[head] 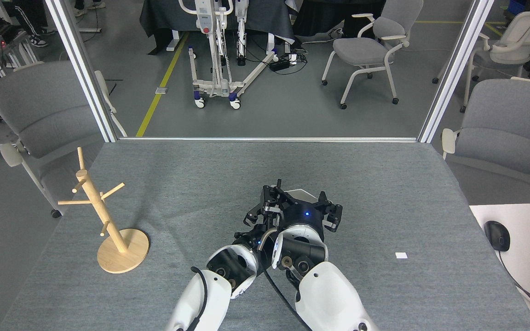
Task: Hang cup on storage rack
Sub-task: 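Grasp the cup with the left gripper and open the right gripper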
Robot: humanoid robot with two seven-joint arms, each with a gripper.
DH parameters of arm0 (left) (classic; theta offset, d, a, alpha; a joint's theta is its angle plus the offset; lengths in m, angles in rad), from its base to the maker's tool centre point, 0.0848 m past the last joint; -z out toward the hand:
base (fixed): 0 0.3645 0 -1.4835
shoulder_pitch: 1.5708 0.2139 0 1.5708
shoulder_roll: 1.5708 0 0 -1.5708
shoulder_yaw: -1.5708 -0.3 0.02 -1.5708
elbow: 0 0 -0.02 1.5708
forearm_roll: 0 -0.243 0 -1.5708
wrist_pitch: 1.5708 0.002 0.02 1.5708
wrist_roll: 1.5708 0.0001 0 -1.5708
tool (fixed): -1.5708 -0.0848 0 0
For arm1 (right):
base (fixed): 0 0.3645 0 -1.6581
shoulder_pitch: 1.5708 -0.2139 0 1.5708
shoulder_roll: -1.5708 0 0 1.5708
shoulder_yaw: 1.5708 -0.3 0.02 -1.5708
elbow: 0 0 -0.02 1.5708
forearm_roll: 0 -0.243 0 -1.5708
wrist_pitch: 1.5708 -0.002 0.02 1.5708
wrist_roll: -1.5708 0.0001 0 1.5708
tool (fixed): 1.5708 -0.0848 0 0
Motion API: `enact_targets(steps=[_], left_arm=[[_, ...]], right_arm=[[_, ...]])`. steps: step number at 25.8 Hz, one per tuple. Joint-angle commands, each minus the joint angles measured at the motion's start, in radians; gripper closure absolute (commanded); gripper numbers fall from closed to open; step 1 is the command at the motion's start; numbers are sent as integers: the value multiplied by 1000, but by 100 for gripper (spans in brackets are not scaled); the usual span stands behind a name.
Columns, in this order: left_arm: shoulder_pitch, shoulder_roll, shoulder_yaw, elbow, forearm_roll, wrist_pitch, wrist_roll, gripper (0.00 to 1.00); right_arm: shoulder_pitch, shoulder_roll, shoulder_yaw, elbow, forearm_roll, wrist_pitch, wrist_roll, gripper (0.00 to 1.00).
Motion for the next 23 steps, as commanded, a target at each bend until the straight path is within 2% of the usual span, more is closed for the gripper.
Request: enact_targets(steps=[1, 8, 11, 13, 16, 18, 21, 23], left_arm=[[0, 1, 1, 2, 0, -18, 2, 100], [7, 4, 0, 5, 0, -18, 3, 100], [65, 8, 3, -23, -3, -18, 11, 100], [103, 10, 1, -61, -5, -10, 14, 100], [201, 22, 24, -155, -11, 40, 15, 100], [270, 37, 44, -238, -11, 85, 15, 100], [376, 106, 93, -376, -11, 105, 18, 100], [455, 136, 170, -442, -11, 100, 34, 100]], right_arm=[[0, -2, -1, 6, -2, -7, -91, 1], [-1, -8, -4, 6, -2, -7, -178, 1], [-9, -16, -76, 7, -2, -13, -219, 1], [-14, -45, -157, 7, -2, -66, -235, 1], [-11, -133, -326, 7, -3, -290, -243, 1], [5, -183, -495, 21, -11, -537, -287, 1], [100, -217, -717, 104, -51, -888, -443, 1], [163, -248, -806, 138, -59, -1040, -585, 1]])
